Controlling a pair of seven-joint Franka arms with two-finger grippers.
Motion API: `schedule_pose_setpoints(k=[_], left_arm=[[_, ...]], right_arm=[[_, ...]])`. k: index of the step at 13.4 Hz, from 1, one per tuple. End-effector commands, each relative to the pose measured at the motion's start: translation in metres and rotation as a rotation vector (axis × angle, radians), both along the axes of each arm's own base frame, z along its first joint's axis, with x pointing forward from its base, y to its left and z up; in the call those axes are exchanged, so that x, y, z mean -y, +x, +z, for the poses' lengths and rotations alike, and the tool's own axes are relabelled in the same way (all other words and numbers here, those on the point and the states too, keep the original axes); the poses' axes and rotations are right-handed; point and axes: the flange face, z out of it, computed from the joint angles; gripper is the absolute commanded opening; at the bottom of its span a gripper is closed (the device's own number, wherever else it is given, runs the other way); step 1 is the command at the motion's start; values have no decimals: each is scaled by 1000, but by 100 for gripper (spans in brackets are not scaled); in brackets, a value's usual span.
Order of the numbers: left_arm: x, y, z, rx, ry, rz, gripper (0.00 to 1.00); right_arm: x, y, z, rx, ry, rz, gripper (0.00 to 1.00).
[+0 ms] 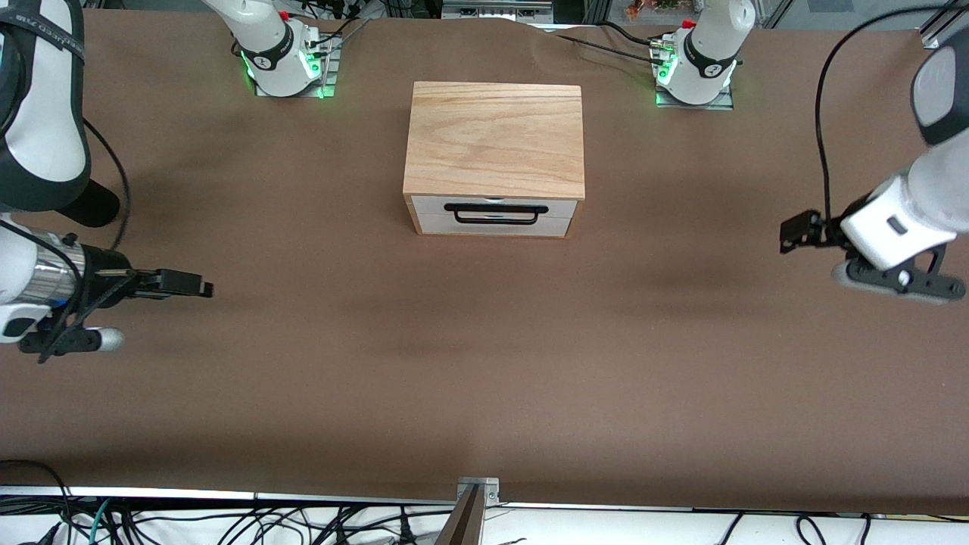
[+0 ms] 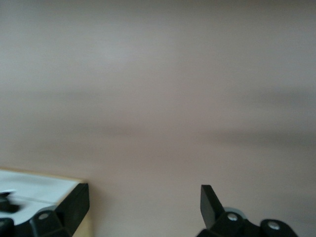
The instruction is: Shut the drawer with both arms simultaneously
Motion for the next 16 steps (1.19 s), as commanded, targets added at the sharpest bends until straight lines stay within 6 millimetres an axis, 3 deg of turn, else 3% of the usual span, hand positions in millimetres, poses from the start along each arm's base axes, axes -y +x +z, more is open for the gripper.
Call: schedule_pose_setpoints(k=[1,4,7,10,16], left_arm=[[3,-52,-11,13,-33,40,100],[-8,-49,-15,16,-35,52,100],[-11,-46,-13,6,-33,46,100],[-13,-43,-13,3,-34,42,100],[-19,-44,-13,0,-32,49,100]], right_arm=[[-5,-15,38,41,-124,37,100],[-4,-39,64,99,-127,27,100],[10,-61,105,175,-139,0,100],[34,-71,101,154,-145,-35,100],[28,-75,99,130,-159,-29,100]])
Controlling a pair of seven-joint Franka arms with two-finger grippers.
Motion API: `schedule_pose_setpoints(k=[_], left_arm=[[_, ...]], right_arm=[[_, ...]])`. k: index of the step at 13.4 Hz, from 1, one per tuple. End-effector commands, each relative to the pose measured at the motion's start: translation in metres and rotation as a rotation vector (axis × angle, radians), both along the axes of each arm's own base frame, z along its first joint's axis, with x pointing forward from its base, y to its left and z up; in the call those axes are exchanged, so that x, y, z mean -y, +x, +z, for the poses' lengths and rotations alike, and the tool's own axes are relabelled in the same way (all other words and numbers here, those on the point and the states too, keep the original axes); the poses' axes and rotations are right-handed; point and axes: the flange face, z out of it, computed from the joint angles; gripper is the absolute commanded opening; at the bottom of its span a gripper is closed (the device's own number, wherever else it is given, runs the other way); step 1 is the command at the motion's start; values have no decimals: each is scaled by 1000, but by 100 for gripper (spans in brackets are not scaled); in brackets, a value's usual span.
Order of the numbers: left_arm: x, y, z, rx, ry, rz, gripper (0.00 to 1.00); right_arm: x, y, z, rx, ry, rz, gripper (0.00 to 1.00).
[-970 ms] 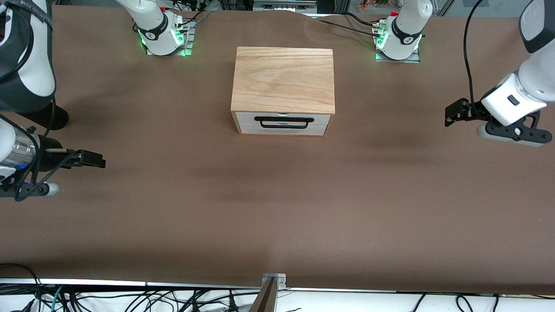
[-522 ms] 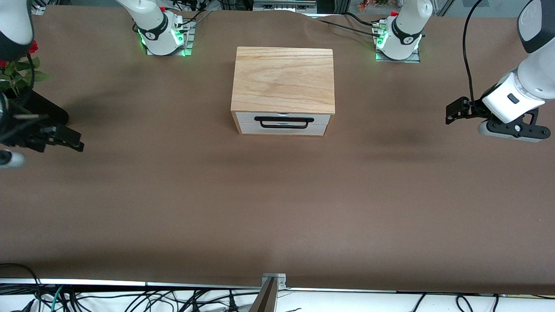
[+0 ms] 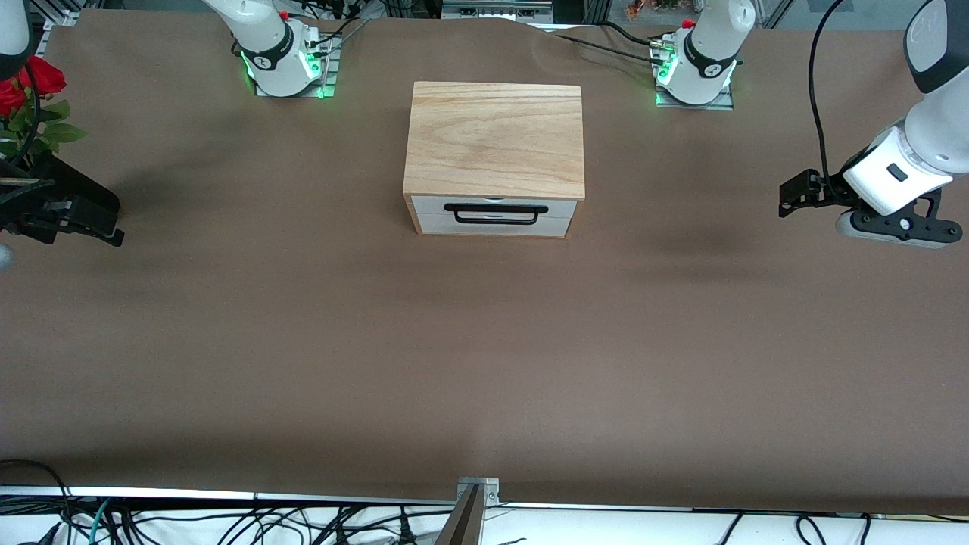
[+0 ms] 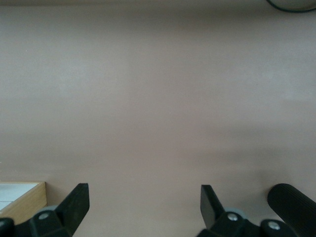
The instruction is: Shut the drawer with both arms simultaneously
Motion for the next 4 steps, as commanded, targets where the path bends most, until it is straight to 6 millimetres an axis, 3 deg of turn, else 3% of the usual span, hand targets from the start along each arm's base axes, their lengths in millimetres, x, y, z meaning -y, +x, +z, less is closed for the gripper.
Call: schedule_pose_setpoints(k=[1,4], left_arm=[[-4,0,3,-3,-9,-5,100],[-5,-2,3,-22,-7,-4,100]], right_arm=[[-1,-6,0,-3,-19,-4,100],[0,-3,-6,-11,-23,5,100]])
